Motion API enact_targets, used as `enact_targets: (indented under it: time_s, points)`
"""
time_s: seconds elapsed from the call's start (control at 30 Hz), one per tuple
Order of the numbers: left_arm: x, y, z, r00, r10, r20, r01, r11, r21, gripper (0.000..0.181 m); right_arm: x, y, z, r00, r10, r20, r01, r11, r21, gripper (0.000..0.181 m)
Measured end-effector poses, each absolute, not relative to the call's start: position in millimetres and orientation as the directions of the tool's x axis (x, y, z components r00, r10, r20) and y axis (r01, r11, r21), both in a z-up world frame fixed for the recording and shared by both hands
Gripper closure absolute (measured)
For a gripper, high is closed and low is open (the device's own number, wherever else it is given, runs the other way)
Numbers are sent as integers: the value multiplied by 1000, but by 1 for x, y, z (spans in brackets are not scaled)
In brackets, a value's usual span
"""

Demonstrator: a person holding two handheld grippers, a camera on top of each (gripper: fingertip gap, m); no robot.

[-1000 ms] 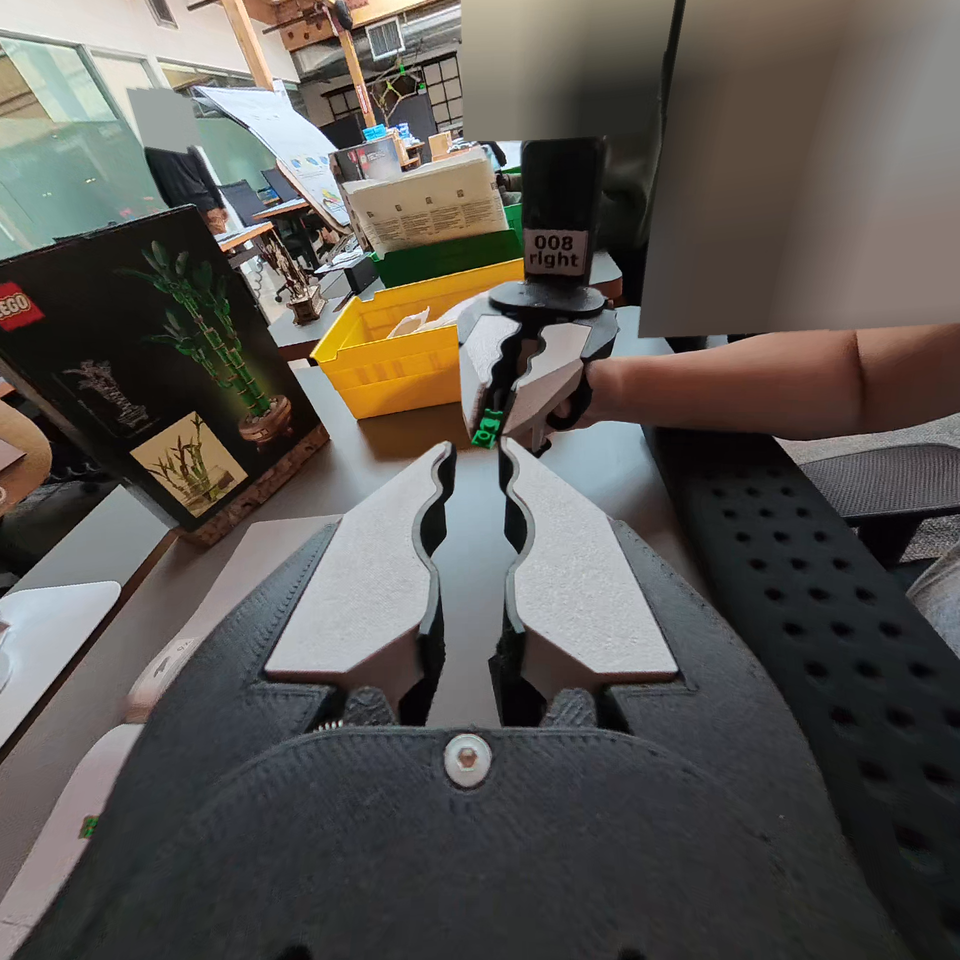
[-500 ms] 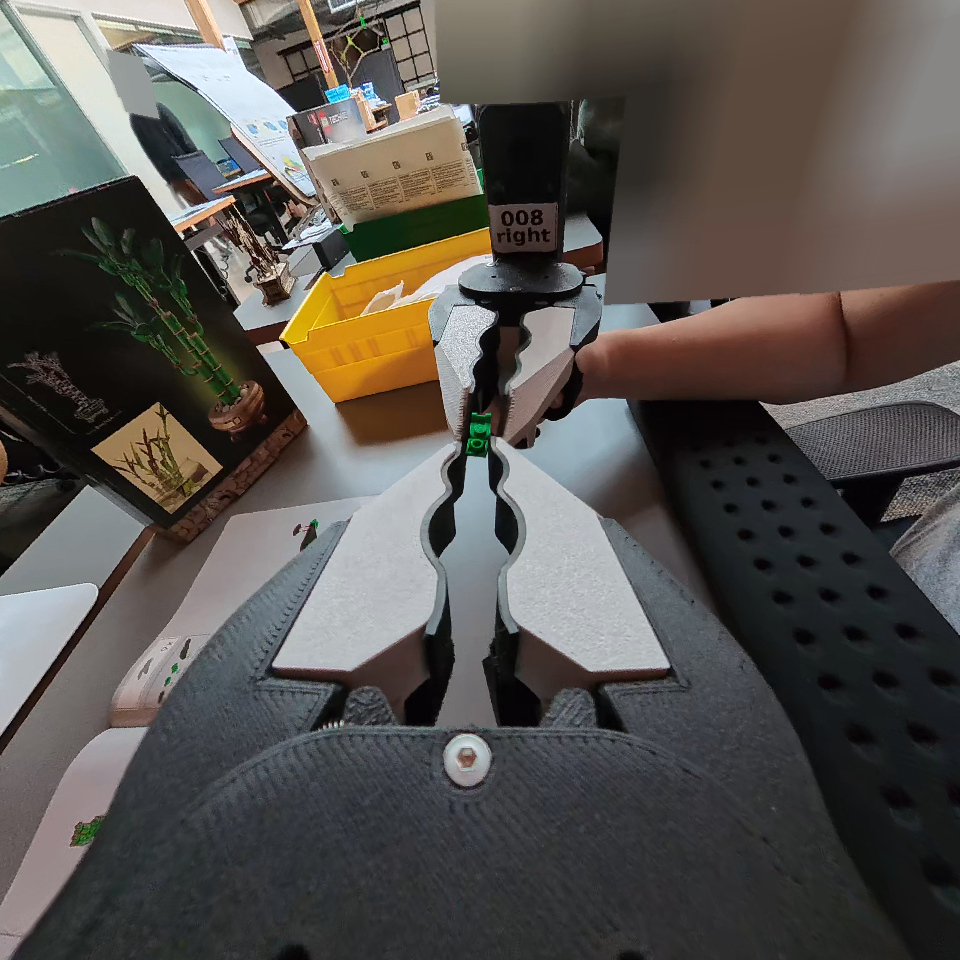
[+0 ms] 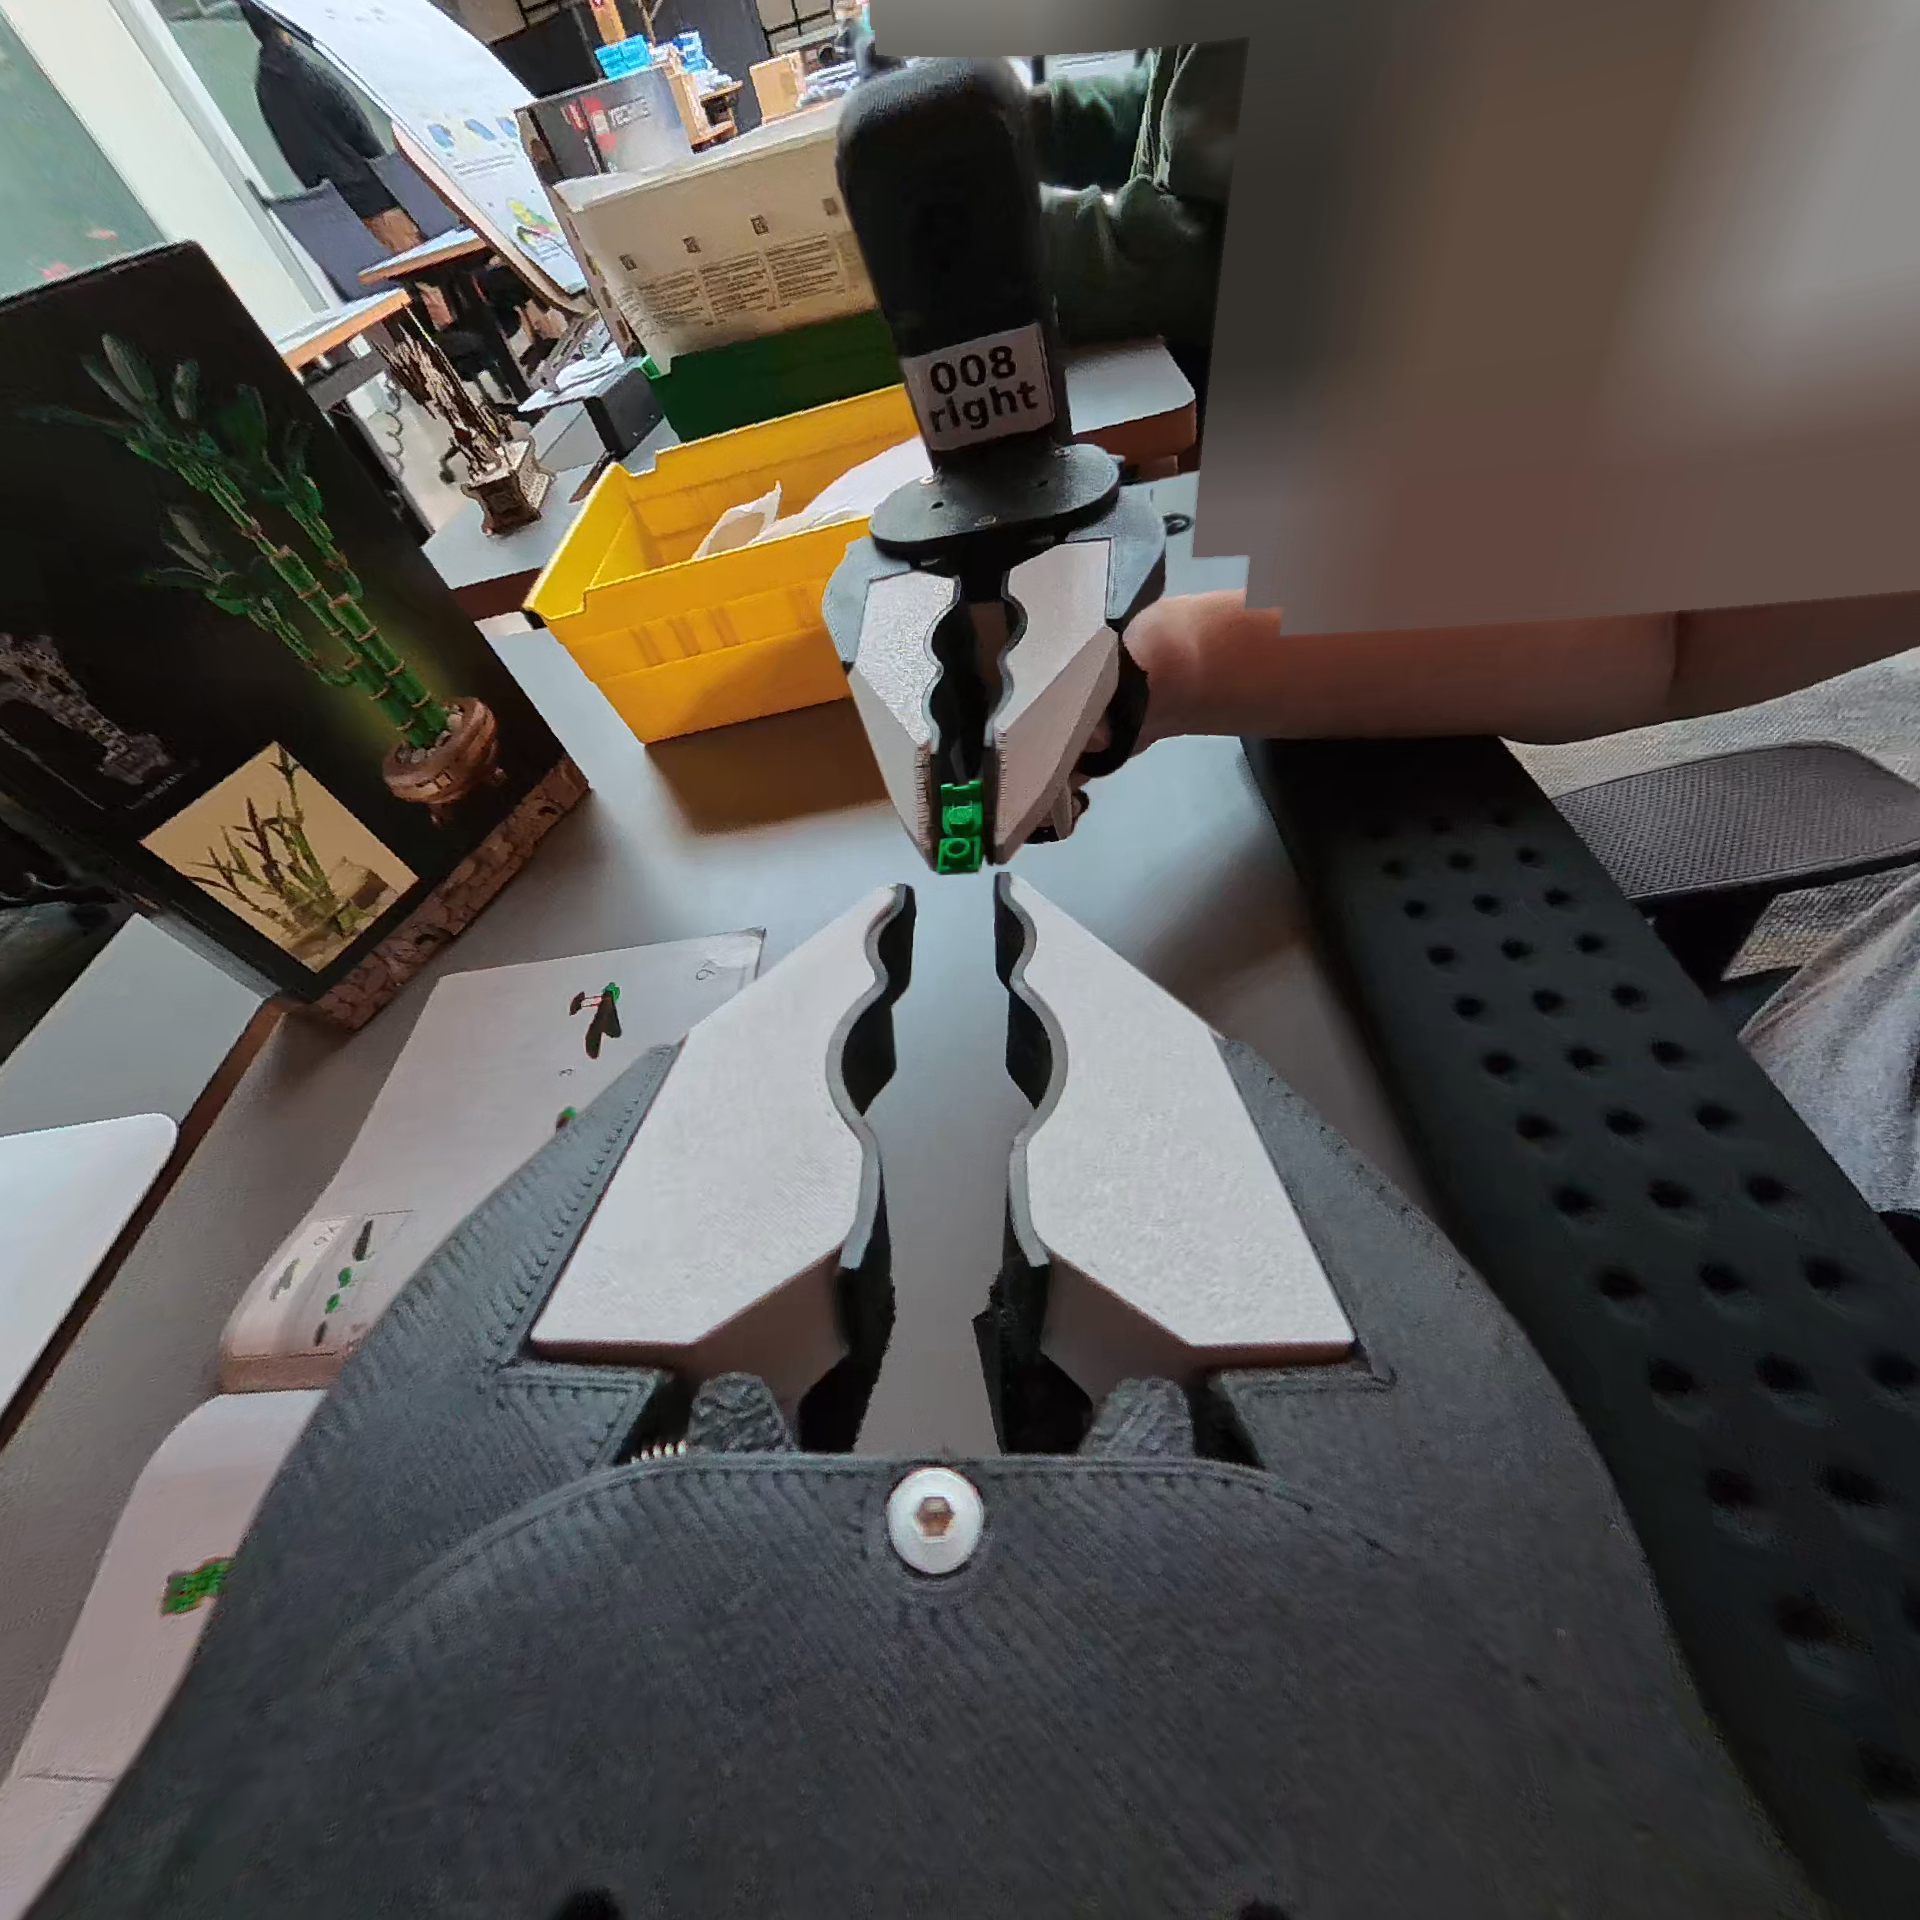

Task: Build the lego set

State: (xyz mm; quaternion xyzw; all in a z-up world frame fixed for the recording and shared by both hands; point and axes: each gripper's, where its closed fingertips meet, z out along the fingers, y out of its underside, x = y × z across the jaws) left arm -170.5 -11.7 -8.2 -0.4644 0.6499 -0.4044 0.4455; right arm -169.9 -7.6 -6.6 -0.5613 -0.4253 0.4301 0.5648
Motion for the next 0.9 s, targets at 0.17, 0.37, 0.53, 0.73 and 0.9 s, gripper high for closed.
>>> enact_targets:
  time_s: [0.17,0.37,0.53,0.73,0.9]
  points:
    - [-169,-15,-9,-206,-967,-150,-236,198,-951,172,-173,-10,-9,270,962,46,23,41,-999,175]
    - [-169,-14,-11,-198,-962,-186,-246,232,-941,175,-174,-8,-12,281,959,44,28,38,-999,175]
    - [-168,-11,-11,-179,-963,-202,-247,243,-938,175,-173,-5,-10,279,960,-4,-4,-3,-1000,174]
    - [-169,-4,-14,-162,-973,-162,-280,203,-938,175,-173,0,-15,307,952,-3,24,-11,-1000,175]
    - [-199,28,-31,-14,-992,127,-504,-103,-857,148,-169,10,-35,366,929,58,157,0,-988,175]
